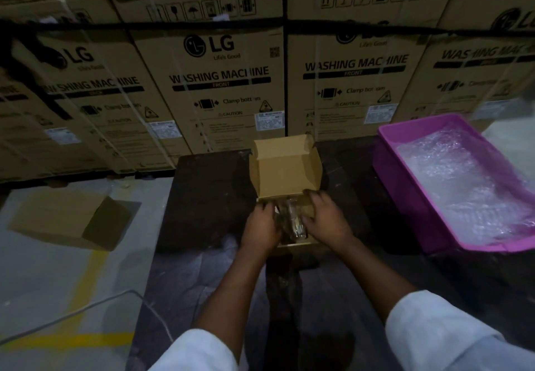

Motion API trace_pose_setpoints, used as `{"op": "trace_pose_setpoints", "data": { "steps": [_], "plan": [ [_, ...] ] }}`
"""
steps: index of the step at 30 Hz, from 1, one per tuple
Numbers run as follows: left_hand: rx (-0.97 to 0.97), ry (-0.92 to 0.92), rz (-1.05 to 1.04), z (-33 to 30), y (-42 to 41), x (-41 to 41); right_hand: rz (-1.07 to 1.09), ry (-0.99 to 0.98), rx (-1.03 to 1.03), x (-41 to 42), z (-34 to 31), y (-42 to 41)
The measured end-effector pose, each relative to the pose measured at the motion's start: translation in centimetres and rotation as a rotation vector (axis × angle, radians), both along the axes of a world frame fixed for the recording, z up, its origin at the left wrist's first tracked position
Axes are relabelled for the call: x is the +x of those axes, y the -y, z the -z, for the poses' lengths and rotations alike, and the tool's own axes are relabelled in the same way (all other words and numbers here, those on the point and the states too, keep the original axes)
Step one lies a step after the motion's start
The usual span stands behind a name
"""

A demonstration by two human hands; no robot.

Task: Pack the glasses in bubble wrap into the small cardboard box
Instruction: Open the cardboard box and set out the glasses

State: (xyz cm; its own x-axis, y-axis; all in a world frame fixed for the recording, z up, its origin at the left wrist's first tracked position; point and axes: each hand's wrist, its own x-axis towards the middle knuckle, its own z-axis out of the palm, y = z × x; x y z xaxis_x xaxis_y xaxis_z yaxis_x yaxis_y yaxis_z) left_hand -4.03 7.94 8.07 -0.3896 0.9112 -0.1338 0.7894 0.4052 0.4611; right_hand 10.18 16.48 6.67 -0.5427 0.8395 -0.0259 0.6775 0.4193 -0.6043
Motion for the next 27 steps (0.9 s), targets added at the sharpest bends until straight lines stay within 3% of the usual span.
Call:
{"op": "trace_pose_setpoints", "data": {
  "steps": [5, 12, 27],
  "plan": [
    [-0.156, 0.008, -0.056, -0.8, -1.8, 0.9, 0.131, -0.01, -0.149, -1.8, -0.1, 0.2],
    [-0.246, -0.022, -0.061, -0.9, -2.8, 0.8, 0.135, 0.152, -0.315, -2.6, 0.7, -0.3],
    [-0.318, -0.107, 0.06, -0.5, -2.9, 1.2, 0.306, -0.007, -0.423, -5.0, 2.3, -1.1]
  ]
}}
